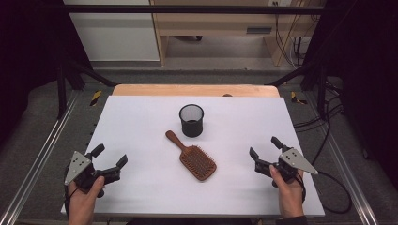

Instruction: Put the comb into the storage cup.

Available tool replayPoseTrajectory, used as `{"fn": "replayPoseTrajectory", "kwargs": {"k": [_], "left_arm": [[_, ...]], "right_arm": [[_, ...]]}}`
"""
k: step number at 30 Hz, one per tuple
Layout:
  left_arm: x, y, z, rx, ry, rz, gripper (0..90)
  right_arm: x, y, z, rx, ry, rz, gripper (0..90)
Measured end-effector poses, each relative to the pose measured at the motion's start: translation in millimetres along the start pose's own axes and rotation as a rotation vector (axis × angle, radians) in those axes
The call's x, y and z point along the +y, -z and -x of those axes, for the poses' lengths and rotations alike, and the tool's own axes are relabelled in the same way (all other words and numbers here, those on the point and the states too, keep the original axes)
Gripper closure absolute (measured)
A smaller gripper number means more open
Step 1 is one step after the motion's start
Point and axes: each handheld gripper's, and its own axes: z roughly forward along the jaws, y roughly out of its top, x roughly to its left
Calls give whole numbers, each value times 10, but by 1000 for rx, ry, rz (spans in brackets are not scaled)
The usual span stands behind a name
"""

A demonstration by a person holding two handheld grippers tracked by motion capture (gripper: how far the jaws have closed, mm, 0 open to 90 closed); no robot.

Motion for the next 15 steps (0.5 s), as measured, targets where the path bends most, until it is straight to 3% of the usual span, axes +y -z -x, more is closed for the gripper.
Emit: {"fn": "replayPoseTrajectory", "kwargs": {"k": [2,4,9,12,14,15], "left_arm": [[23,-3,19,-9,18,7,37],[31,-27,58,-8,2,-23,38],[23,-117,151,-27,13,-74,48],[71,-285,253,-44,30,-126,62],[85,-343,281,-54,22,-145,83],[110,-478,330,-67,8,-186,104]], "right_arm": [[11,6,-7,-3,-13,6,80],[30,21,-14,-5,-15,12,79],[95,63,-46,-1,-9,20,76],[119,93,-60,-12,11,17,70],[115,100,-54,-26,23,13,65],[114,96,-51,-36,25,2,64]]}}
